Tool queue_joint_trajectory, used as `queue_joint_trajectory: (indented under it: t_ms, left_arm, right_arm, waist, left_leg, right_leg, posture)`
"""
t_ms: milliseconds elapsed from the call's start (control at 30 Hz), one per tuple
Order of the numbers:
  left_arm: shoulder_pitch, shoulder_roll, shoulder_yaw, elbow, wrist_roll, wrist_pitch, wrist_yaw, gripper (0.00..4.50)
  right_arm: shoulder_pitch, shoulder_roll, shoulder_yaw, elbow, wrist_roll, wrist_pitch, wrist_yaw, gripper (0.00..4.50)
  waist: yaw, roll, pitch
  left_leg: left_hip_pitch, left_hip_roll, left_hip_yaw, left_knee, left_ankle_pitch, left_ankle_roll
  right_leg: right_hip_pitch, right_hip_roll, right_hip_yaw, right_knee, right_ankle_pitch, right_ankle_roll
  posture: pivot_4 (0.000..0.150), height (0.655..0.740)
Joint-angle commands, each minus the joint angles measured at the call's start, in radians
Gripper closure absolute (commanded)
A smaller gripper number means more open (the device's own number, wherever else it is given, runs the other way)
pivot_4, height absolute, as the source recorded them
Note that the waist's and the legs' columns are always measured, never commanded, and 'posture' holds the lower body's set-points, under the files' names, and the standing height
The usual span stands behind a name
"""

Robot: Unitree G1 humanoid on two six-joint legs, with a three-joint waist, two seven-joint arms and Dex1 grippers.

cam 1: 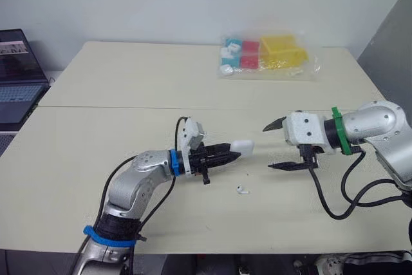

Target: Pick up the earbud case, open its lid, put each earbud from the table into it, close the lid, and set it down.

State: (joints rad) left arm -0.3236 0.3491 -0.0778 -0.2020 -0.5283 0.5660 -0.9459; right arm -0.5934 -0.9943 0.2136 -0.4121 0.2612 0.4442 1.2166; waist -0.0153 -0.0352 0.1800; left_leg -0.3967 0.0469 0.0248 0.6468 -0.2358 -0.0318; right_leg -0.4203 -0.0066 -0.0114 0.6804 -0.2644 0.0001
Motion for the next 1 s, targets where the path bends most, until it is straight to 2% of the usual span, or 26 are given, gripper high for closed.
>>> queue_joint_trajectory:
  t_ms: [33,200,367,667,1000]
  left_arm:
    - [0.021,-0.008,0.025,-0.013,0.025,-0.093,0.036,3.72]
    - [0.022,0.002,-0.006,-0.029,0.048,-0.147,0.026,3.72]
    - [0.014,0.022,-0.046,-0.031,0.085,-0.222,-0.015,3.72]
    - [0.022,0.042,-0.083,-0.044,0.097,-0.256,-0.041,3.72]
    - [0.021,0.05,-0.104,-0.026,0.121,-0.303,-0.053,3.72]
  right_arm:
    - [0.036,0.01,-0.084,-0.023,0.039,-0.048,-0.006,0.0]
    - [0.056,0.056,-0.108,-0.061,0.065,0.023,-0.074,0.0]
    - [-0.002,0.107,-0.05,-0.05,0.024,0.061,-0.117,0.0]
    - [-0.09,0.166,0.019,0.021,-0.034,0.078,-0.138,0.0]
    - [-0.127,0.194,0.023,0.044,-0.045,0.101,-0.138,0.0]
  waist:
    - [0.0,0.0,0.0]
    - [0.0,0.0,0.0]
    - [-0.002,0.0,0.0]
    - [-0.001,0.0,0.0]
    - [-0.001,0.0,0.0]
  left_leg:
    - [0.001,0.0,0.0,0.0,0.0,0.0]
    - [0.001,0.0,0.001,0.0,0.0,0.0]
    - [0.001,0.0,0.001,0.0,0.0,0.0]
    - [0.001,0.0,0.001,0.0,0.0,0.0]
    - [0.001,0.0,0.001,0.0,0.0,0.0]
  right_leg:
    - [0.0,0.0,0.0,0.0,0.0,0.0]
    - [0.001,0.0,0.001,0.0,0.001,-0.001]
    - [0.0,0.0,0.001,0.0,0.002,-0.001]
    - [0.0,0.0,0.001,0.0,0.002,-0.001]
    - [0.0,0.0,0.001,0.0,0.002,-0.001]
  posture:
    - [0.15,0.74]
    - [0.15,0.74]
    - [0.15,0.74]
    - [0.15,0.74]
    - [0.15,0.74]
